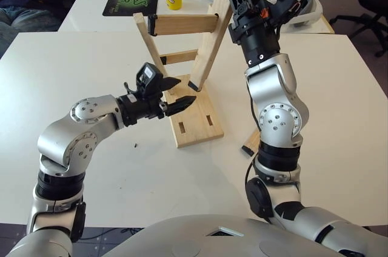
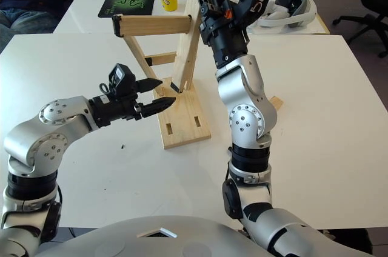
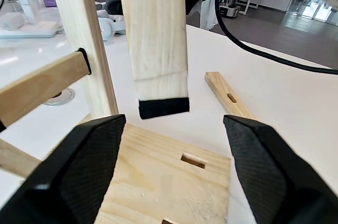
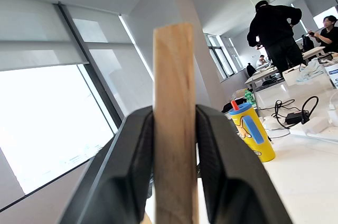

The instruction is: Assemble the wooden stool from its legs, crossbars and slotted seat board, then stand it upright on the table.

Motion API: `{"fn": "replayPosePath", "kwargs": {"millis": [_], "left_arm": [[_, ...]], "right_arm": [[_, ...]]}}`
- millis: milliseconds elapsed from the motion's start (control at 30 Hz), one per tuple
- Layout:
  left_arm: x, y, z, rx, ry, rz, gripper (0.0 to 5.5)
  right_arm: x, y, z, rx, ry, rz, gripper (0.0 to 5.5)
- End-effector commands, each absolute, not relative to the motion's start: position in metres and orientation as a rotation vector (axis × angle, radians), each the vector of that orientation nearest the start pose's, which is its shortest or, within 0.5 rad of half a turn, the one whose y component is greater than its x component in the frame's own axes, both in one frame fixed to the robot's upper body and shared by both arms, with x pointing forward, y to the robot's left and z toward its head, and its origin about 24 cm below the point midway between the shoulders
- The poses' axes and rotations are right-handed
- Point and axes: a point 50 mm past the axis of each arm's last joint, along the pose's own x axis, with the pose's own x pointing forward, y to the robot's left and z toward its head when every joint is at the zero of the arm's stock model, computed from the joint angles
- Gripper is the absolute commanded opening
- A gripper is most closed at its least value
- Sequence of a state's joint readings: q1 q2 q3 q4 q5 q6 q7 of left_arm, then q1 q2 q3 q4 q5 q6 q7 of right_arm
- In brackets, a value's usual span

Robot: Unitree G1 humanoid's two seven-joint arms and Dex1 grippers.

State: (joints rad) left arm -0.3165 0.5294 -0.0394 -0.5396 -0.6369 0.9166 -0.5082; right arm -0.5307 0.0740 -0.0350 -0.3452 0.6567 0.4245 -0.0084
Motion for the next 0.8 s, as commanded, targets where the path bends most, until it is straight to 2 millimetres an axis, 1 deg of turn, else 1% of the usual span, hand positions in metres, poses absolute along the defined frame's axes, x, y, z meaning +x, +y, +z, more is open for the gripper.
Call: {"fn": "replayPosePath", "kwargs": {"millis": [33, 233, 400, 433, 467, 700, 800], "left_arm": [[0.254, 0.127, 0.166, 0.057, 0.186, -0.871, 3.45], [0.25, 0.113, 0.16, -0.009, 0.206, -0.901, 3.45], [0.254, 0.114, 0.156, 0.007, 0.216, -0.862, 3.45], [0.255, 0.115, 0.155, 0.013, 0.219, -0.849, 3.26], [0.256, 0.116, 0.155, 0.016, 0.217, -0.843, 3.21], [0.256, 0.116, 0.157, 0.007, 0.203, -0.833, 2.07], [0.258, 0.116, 0.158, 0.004, 0.196, -0.829, 2.02]], "right_arm": [[0.282, -0.075, 0.234, 0.555, -0.415, 0.573, 1.06], [0.277, -0.067, 0.234, 0.497, -0.444, 0.619, 1.06], [0.276, -0.064, 0.234, 0.49, -0.452, 0.63, 1.06], [0.276, -0.064, 0.234, 0.49, -0.453, 0.63, 1.06], [0.275, -0.064, 0.234, 0.488, -0.454, 0.631, 1.06], [0.276, -0.063, 0.233, 0.485, -0.45, 0.634, 1.06], [0.276, -0.064, 0.232, 0.484, -0.444, 0.632, 1.06]]}}
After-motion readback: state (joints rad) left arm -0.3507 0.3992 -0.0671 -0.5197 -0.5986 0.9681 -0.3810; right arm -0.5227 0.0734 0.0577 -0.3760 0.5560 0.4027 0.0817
